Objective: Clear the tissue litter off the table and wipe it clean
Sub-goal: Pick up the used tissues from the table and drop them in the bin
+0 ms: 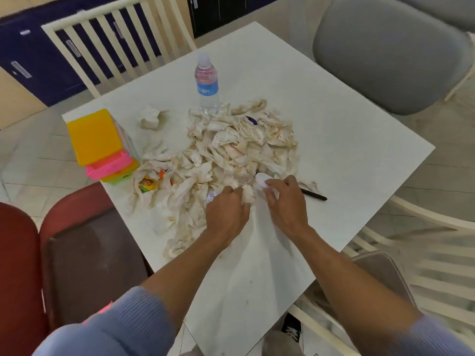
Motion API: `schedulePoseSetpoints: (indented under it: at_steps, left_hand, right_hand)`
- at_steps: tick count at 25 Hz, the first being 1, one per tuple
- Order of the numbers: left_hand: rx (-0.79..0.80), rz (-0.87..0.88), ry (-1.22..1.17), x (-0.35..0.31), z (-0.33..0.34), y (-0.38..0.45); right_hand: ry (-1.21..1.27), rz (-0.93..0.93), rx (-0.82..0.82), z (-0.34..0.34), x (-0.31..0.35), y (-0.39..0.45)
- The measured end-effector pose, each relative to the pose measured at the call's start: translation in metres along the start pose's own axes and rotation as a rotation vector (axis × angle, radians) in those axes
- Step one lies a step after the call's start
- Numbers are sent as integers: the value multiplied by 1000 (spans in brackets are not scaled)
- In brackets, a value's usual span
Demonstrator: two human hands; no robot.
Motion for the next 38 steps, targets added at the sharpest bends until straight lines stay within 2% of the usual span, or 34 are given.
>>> schedulePoseSetpoints:
  at_steps: [7,10,13,15,18,22,26,29,32,35,38]
  left_hand:
    - [39,-34,69,-15,15,13]
    - [61,3,14,-19,16,17]
    - [136,36,98,-27,26,26]
    - [113,51,132,-38,32,25]
    - [116,68,91,-71,38,6]
    - [115,179,-71,-158,54,-39]
    - [238,329,-136,-237,90,-81]
    - [349,405,-114,-266,116,-102]
    - [381,328,-194,-263,124,-106]
    - [318,234,-158,-243,109,-99]
    - [232,162,-163,-212,84,-92]
  right_hand:
    - [278,214,-46,-45,-31,-36]
    - [376,335,-99,-72,-63,-53]
    - [444,461,-139,-103,-114,-78]
    - [481,521,-166,-122,-151,-97]
    - [470,618,-158,-138,-198,-121]
    - [468,756,-90,-137,-245,-144]
    - [497,803,-67,-141,-273,-158]
    - [497,787,-72,-153,-287,-165]
    - [479,760,-51,-164,-293,-165]
    - [452,707,-5,-166,-279,-157]
    - [428,608,80,-154,-239,-141]
Point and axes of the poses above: each hand's wrist, its own y-axis towards the middle knuckle, its own z-axis out of the palm, x = y × z, the point moved 4 cm from there along y, towards the middle knuckle, and after that the axes turned 10 degrees about z, right-handed, at the moved point
